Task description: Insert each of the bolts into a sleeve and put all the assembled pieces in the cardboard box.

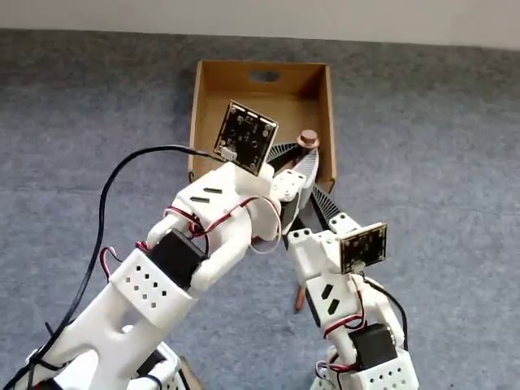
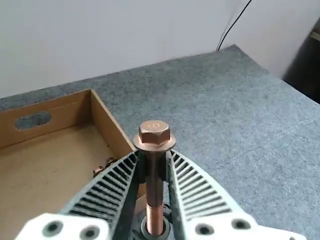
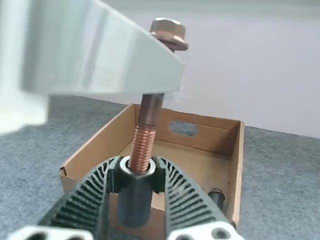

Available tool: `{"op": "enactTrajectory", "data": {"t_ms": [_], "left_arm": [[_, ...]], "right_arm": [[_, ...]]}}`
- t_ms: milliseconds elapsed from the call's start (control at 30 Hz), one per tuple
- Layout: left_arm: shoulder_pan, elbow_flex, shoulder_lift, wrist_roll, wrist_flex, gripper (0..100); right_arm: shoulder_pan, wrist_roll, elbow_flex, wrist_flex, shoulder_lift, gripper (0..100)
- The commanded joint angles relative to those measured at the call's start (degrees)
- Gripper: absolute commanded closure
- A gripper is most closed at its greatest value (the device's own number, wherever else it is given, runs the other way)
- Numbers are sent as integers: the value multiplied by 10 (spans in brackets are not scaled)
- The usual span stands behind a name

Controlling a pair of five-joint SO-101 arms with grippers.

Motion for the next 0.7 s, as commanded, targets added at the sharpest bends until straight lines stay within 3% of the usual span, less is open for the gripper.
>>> {"op": "enactTrajectory", "data": {"t_ms": [0, 667], "left_arm": [[8, -3, -4, -4, -12, 992], [7, 49, -95, -3, 91, 992]], "right_arm": [[-1, -7, -7, -16, -3, 991], [0, -6, -7, -15, -3, 991]]}}
